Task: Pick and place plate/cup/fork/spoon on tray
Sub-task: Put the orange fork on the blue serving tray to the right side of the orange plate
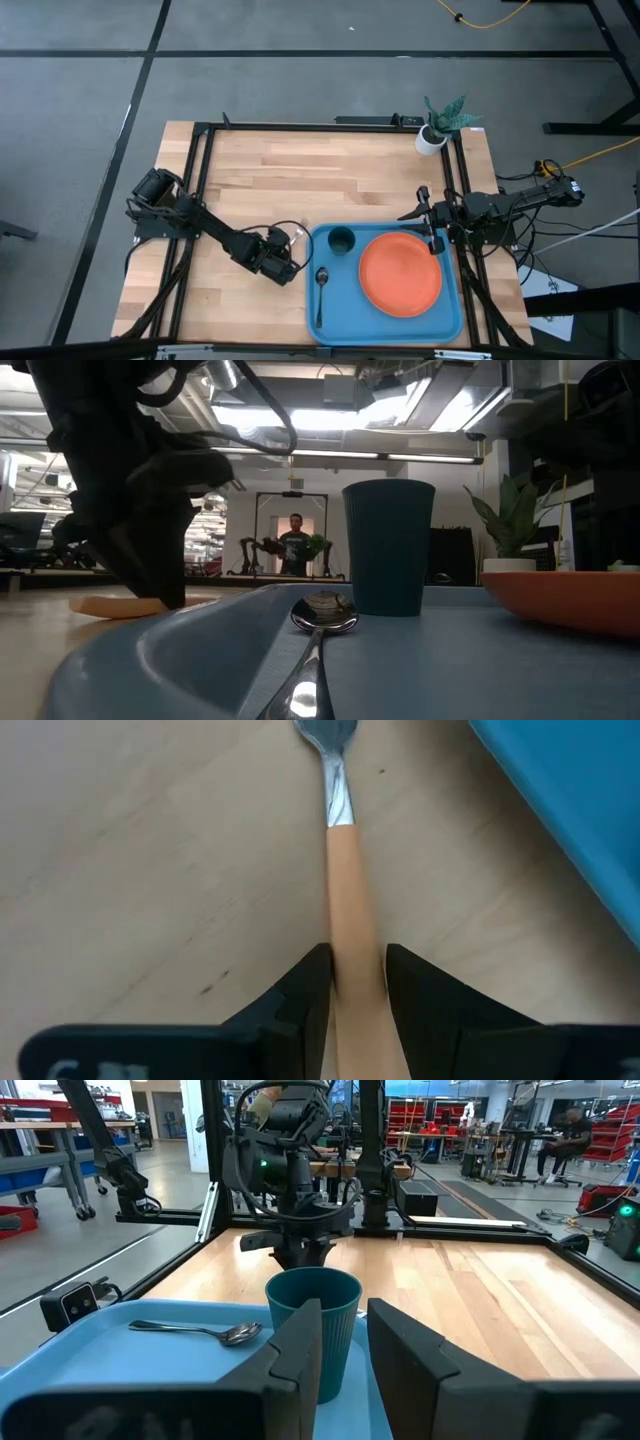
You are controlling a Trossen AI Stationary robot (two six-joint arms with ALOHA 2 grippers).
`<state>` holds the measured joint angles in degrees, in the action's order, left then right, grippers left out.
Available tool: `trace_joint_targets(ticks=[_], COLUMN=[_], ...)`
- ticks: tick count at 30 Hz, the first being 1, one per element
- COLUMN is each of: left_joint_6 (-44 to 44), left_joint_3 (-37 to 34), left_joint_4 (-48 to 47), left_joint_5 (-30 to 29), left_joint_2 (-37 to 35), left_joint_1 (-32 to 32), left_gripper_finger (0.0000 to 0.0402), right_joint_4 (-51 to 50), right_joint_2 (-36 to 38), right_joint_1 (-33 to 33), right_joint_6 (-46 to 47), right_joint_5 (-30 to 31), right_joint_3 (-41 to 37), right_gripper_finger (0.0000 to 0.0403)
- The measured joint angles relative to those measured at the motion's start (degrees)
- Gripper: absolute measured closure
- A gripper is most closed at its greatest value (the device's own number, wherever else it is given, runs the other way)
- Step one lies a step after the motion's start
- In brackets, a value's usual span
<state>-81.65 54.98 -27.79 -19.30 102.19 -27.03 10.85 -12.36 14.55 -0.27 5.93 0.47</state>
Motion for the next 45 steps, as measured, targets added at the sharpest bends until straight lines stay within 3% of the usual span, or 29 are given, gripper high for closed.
trace_joint_targets(ticks=[12, 22, 33, 45], left_joint_6=[-1.9, -4.7, -2.3, -9.6], left_joint_3=[0.0, 0.4, 7.7, 16.2], left_joint_4=[1.3, 1.2, -12.6, -19.5], left_joint_5=[0.1, -0.6, -1.8, -2.9], left_joint_2=[0.0, 0.1, 0.3, 0.2], left_joint_1=[0.0, 0.0, -0.1, -0.5], left_gripper_finger=[0.0308, 0.0349, 0.0351, 0.0351], right_joint_4=[0.0, 0.0, 0.0, 0.0], right_joint_2=[0.0, 0.0, 0.0, 0.0], right_joint_1=[0.0, 0.0, 0.0, 0.0], right_joint_6=[0.0, 0.0, 0.0, 0.0], right_joint_5=[0.0, 0.0, 0.0, 0.0], right_joint_3=[0.0, 0.0, 0.0, 0.0], right_gripper_finger=[0.0313, 0.0313, 0.0313, 0.0313])
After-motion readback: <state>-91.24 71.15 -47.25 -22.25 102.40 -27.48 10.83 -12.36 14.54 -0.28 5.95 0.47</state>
